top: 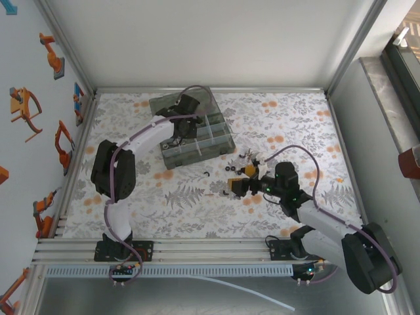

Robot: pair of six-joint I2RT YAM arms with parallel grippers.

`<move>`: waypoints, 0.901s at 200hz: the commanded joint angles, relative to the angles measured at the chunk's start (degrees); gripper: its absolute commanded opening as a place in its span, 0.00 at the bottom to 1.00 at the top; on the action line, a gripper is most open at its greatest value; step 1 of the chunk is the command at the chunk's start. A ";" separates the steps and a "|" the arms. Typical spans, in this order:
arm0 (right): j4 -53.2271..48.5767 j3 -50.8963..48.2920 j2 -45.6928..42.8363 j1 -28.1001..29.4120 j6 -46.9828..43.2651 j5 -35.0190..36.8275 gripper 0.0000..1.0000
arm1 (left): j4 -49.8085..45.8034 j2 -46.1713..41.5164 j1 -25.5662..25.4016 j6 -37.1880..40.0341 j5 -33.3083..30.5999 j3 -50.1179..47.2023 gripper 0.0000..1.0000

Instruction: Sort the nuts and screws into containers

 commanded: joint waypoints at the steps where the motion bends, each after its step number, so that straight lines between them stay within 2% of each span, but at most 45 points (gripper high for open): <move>1: 3.23 2.80 1.98 3.16 -1.69 0.04 1.00 | -1.90 2.20 0.38 -1.97 -0.75 1.10 0.07; 67: 4.13 2.29 1.77 4.82 -2.93 2.84 1.00 | -2.53 4.86 0.85 -2.25 0.27 1.60 0.11; 89: 3.26 2.42 1.47 4.80 -3.39 3.27 0.99 | -2.75 4.90 0.88 -2.15 0.34 1.63 0.18; 128: 2.26 2.29 -0.13 4.71 -3.83 4.35 1.00 | -2.51 2.71 0.30 -1.85 0.41 1.12 0.21; 158: -5.27 2.95 -4.13 3.58 -4.76 11.00 1.00 | 4.58 -1.39 -4.73 4.38 2.62 -1.32 0.28; 180: -9.63 2.95 -5.67 0.48 -2.88 17.94 1.00 | 8.49 -1.12 -9.19 8.88 8.70 0.10 0.33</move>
